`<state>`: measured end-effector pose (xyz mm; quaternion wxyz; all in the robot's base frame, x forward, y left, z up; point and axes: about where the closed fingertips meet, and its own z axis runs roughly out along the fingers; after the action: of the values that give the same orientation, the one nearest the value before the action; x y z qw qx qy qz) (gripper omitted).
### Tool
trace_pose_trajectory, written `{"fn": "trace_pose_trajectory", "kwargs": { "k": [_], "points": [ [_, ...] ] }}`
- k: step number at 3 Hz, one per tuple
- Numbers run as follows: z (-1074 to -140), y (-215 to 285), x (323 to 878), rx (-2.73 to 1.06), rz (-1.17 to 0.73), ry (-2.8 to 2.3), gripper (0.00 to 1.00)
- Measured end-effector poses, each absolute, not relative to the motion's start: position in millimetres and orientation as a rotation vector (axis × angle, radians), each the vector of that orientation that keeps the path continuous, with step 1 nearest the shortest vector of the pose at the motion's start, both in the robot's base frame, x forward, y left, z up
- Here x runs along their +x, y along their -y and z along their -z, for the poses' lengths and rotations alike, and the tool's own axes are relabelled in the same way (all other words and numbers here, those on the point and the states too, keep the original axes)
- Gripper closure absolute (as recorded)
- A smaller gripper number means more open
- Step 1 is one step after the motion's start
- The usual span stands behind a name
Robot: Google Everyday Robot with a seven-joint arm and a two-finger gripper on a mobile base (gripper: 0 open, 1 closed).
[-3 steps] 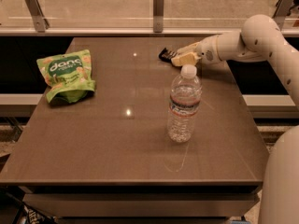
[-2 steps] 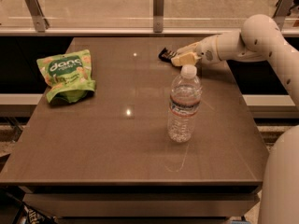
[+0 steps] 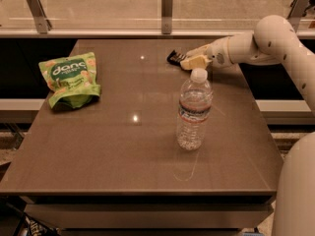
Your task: Move rxbar chocolate near green rice chip bag
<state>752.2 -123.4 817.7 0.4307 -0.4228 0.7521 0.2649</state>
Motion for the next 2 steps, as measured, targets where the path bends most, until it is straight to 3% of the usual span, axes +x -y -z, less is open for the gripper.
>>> {"fn": "trace_pose_trajectory", "kwargs": {
  "k": [2],
  "points": [
    [-858,111,737,-1.101,-0.626,-1.903,1.00]
  ]
}}
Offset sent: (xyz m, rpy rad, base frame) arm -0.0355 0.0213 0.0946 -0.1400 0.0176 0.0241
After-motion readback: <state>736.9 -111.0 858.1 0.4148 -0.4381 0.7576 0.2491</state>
